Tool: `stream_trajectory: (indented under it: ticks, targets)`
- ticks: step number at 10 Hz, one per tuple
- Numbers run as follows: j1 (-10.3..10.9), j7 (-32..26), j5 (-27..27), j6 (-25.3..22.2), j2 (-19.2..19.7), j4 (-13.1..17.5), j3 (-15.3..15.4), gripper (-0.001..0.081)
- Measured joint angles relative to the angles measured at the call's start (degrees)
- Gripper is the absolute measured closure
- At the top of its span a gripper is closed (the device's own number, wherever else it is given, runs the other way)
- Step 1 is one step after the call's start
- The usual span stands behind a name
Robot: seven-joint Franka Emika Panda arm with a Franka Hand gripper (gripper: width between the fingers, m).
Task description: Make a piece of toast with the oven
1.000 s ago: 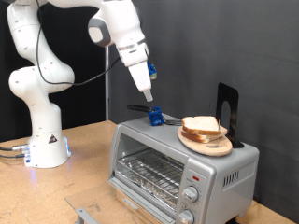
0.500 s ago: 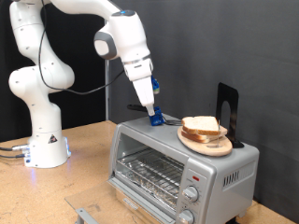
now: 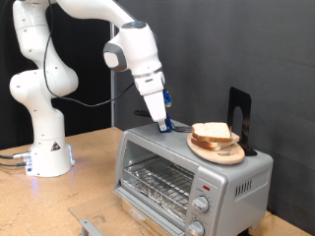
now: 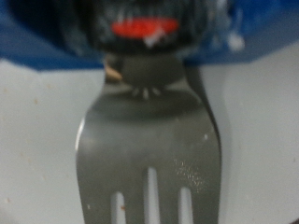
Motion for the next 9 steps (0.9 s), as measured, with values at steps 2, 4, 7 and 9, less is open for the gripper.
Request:
stream_trajectory:
  ticks: [2,4,7,9]
  targets:
    - [0.7,-0.3,1.2,0.7,0.1,0.0,0.0,-0.0002]
    - [0.8,-0.3,1.6,0.8,0.1,0.0,0.0,0.0222]
    - [0.9,-0.3,1.9,0.7,0.1,-0.1,0.0,0.0320]
    - [0.9,-0.3,1.9,0.7,0.1,-0.1,0.0,0.0320]
